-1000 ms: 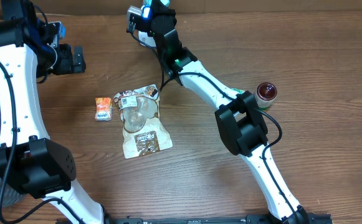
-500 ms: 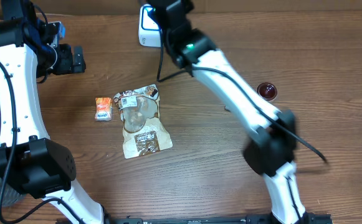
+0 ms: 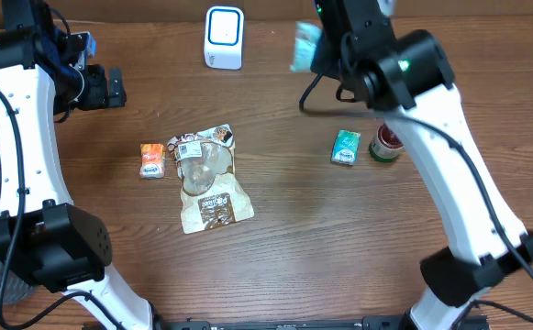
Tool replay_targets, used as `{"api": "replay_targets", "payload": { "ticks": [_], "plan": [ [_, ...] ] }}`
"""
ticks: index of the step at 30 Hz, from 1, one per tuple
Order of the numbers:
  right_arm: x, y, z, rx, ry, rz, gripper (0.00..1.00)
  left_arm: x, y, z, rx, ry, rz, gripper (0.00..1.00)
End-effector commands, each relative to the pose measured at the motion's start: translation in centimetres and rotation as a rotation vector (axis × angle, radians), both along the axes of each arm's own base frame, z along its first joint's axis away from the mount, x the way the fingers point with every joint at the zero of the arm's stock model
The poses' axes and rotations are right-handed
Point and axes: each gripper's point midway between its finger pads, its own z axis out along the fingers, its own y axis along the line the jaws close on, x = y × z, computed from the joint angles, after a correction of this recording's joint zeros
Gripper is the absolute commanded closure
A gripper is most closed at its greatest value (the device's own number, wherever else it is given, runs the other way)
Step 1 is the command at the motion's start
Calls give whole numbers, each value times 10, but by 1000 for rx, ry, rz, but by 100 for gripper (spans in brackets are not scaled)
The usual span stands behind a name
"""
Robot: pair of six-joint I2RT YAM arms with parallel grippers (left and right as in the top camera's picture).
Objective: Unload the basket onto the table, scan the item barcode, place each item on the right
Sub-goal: 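Carry the mint-green pack right and set it beside the jar, then swing the right gripper left and grasp the bread bag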
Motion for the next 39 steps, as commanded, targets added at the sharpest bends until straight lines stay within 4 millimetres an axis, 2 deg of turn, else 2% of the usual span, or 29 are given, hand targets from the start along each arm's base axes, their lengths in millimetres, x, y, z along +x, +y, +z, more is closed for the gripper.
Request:
{"api": "replay_targets", "payload": {
  "ticks": [1, 4, 8, 9, 11, 14, 16, 19, 21, 23, 27, 30, 33, 35, 39],
  "plan": [
    [6, -10, -58, 114, 99, -241, 96, -1, -5, 5, 3, -13, -30, 0],
    [16, -13, -109, 121, 129, -297, 96, -1, -5, 5, 3, -13, -30, 0],
    [18, -17, -162, 115, 156, -309, 96, -1, -5, 5, 3, -13, -30, 0],
    [17, -20, -172, 111, 163, -313, 96, -1, -5, 5, 3, -13, -30, 1],
    [12, -23, -186, 102, 184, -317, 90, -1, -5, 5, 3, -13, -30, 0],
    [2, -30, -197, 74, 224, -321, 83, -1, -5, 5, 3, -13, -30, 0],
    [-3, -35, -199, 54, 250, -319, 71, -1, -5, 5, 3, -13, -30, 0],
    [-7, -32, -201, 12, 286, -215, 34, -1, -5, 5, 3, -13, -30, 0],
    [-9, -19, -202, 28, 320, -97, 19, -1, -5, 5, 3, -13, -30, 0],
    [-10, 4, -196, 72, 351, 87, 12, -1, -5, 5, 3, -13, -30, 0],
    [-19, 53, -168, 212, 367, 420, 11, -1, -5, 5, 3, -13, -30, 0],
    [-32, 86, -152, 341, 361, 630, 9, -1, -5, 5, 3, -13, -30, 0],
    [-39, 98, -159, 346, 377, 699, 8, -1, -5, 5, 3, -13, -30, 0],
    [-45, 109, -171, 348, 409, 722, 7, -1, -5, 5, 3, -13, -30, 0],
    [-67, 145, -200, 427, 496, 852, 8, -1, -5, 5, 3, -13, -30, 0]
  ]
}}
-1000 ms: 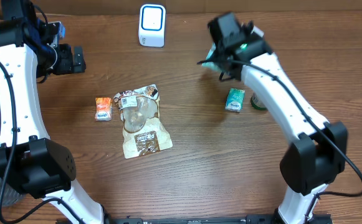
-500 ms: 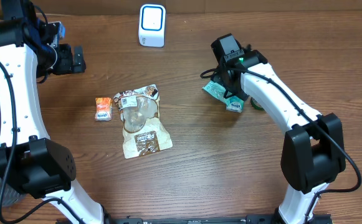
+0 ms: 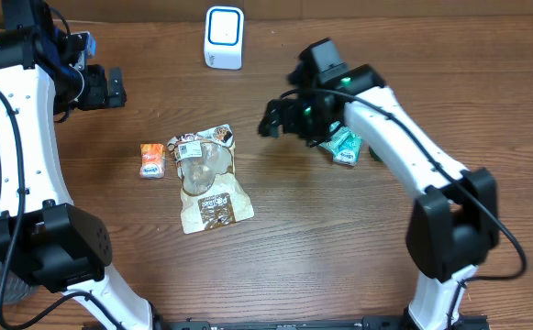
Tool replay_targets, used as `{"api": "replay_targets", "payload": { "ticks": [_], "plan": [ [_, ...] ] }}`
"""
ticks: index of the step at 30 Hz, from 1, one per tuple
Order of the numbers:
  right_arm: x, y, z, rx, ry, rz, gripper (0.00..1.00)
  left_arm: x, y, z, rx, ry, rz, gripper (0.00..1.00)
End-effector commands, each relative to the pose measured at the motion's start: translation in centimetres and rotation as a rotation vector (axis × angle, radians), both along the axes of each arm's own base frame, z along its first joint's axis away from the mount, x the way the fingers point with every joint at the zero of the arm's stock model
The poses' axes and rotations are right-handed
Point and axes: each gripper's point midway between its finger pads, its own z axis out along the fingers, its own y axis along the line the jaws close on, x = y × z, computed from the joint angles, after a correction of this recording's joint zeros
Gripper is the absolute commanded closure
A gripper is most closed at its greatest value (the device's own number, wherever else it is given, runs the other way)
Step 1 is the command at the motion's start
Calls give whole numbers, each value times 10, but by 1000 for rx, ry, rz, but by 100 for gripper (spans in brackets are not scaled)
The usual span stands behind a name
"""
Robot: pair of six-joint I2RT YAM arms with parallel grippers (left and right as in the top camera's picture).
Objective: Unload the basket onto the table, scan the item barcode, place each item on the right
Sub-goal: 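Swing the right gripper left and grasp the bread bag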
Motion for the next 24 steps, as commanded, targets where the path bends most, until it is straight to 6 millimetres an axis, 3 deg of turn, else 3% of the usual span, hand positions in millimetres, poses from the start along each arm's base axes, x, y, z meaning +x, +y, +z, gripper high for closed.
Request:
{"api": "replay_targets", "payload": {
  "ticks": [1, 9, 16, 24],
  "plan": [
    [-28, 46, -29, 111, 95, 193, 9, -1, -5, 5, 3, -13, -30, 0],
    [-56, 87, -77, 117, 175, 291, 11, -1, -5, 5, 3, -13, -30, 0],
    [-56, 102, -111, 118, 224, 247, 15, -1, -5, 5, 3, -13, -30, 0],
    [-48, 115, -145, 126, 289, 112, 44, -1, -5, 5, 3, -13, -30, 0]
  ]
}}
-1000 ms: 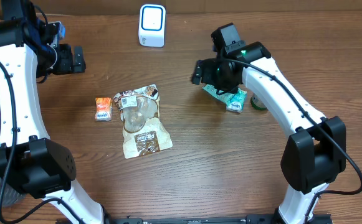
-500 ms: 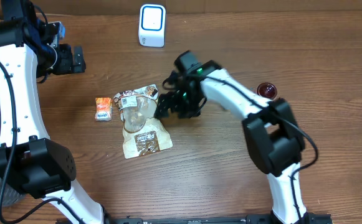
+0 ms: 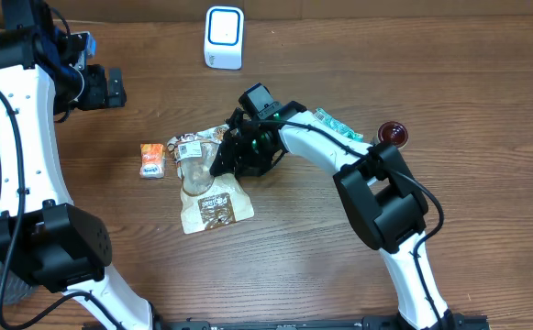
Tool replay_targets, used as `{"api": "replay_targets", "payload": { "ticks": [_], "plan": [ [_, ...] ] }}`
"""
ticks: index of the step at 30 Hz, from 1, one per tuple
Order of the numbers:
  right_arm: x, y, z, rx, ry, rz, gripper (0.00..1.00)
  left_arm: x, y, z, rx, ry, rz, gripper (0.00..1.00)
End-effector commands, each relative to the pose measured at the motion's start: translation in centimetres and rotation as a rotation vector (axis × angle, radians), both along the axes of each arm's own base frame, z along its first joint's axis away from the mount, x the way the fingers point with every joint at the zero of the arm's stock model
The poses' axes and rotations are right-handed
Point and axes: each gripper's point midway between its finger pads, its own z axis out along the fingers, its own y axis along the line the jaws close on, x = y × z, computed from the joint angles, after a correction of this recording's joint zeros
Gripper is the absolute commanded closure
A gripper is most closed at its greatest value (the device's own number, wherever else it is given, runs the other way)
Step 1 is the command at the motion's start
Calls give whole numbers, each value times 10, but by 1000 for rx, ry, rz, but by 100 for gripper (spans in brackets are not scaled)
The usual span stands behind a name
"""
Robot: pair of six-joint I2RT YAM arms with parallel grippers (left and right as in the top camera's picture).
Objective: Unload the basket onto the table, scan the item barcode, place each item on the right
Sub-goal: 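Swing the right gripper left and grasp the bread bag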
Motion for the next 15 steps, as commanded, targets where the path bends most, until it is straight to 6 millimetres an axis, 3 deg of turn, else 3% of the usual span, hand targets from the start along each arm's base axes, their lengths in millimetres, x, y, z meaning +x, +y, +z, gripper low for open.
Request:
{"api": "replay_targets", "payload": {
  "ticks": [1, 5, 11, 15],
  "plan": [
    [-8, -3, -47, -96, 94, -68, 46, -1, -5, 5, 3, -13, -30, 0],
    [-12, -1, -60, -114, 135, -93, 57, -1, -5, 5, 3, -13, -30, 0],
    [-12, 0, -57, -95, 147, -95, 94, -1, -5, 5, 3, -13, -30, 0],
    [-6, -4, -50, -60, 162, -103, 96, -1, -5, 5, 3, -13, -30, 0]
  ]
}}
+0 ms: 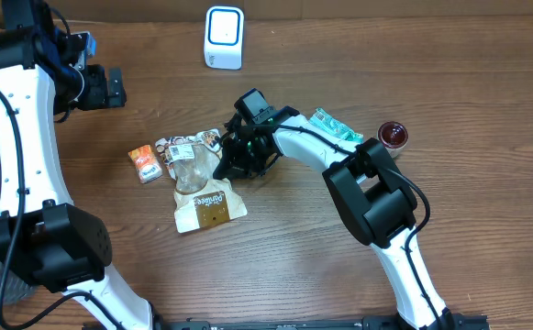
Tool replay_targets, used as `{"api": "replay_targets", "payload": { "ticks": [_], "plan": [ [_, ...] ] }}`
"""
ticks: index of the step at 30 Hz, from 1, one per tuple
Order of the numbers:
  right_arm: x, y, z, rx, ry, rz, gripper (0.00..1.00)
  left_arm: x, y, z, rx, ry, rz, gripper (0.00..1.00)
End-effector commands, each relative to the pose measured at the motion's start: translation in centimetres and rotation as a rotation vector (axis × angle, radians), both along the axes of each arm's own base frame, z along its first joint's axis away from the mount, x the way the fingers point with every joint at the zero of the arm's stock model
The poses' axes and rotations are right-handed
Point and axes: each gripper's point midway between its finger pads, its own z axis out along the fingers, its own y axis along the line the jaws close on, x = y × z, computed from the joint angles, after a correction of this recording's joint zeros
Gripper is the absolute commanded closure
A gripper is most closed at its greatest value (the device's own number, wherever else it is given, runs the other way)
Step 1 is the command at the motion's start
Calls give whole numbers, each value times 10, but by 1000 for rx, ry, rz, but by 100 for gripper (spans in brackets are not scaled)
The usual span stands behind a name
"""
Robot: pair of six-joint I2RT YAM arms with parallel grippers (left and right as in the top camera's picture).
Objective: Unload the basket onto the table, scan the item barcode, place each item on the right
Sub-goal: 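Swing the right gripper left and grasp the bread bag, then lift the bread bag and raise it toward the scanner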
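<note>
A brown and clear pouch (199, 183) with a white label lies at the table's middle, tilted. My right gripper (230, 162) is down at the pouch's right edge, touching it; its fingers are hidden under the wrist, so a grip does not show. An orange packet (142, 162) lies against the pouch's left end. The white scanner (224, 37) stands at the back centre. My left gripper (113, 87) hangs at the far left, open and empty, well away from the items.
A teal packet (336, 126) lies right of the right arm, and a dark red round jar (394, 135) beside it. A grey basket borders the left table edge.
The pouch has shifted left and turned, its top now nearer the orange packet, which has also shifted left and tilted. My right gripper stays at the pouch's right edge. The left arm is unchanged.
My right gripper was first high near the scanner with a blurred teal thing beside it. Then it was lower, over the table's middle. Later it was down at the pouch's right side, with the teal packet and jar behind it. Now the pouch and orange packet lie further left.
</note>
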Motion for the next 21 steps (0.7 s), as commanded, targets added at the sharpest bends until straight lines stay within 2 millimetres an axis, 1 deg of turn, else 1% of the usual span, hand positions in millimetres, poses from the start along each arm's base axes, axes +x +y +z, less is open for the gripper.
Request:
{"api": "replay_targets", "payload": {
  "ticks": [1, 4, 7, 11, 14, 17, 21],
  "plan": [
    [-1, -18, -30, -64, 35, -17, 96, -1, -5, 5, 3, -13, -30, 0],
    [9, -22, -15, -43, 4, -25, 96, -1, -5, 5, 3, -13, -30, 0],
    [19, -29, 10, -35, -73, -10, 96, -1, -5, 5, 3, -13, -30, 0],
    [31, -48, 49, -116, -238, -1, 96, -1, -5, 5, 3, -13, -30, 0],
    [35, -59, 71, -196, -332, -12, 96, -1, -5, 5, 3, -13, -30, 0],
    [36, -63, 73, -251, -361, -25, 96, -1, -5, 5, 3, -13, -30, 0],
    [32, -66, 60, -278, -297, -64, 96, -1, -5, 5, 3, -13, -30, 0]
  ]
}}
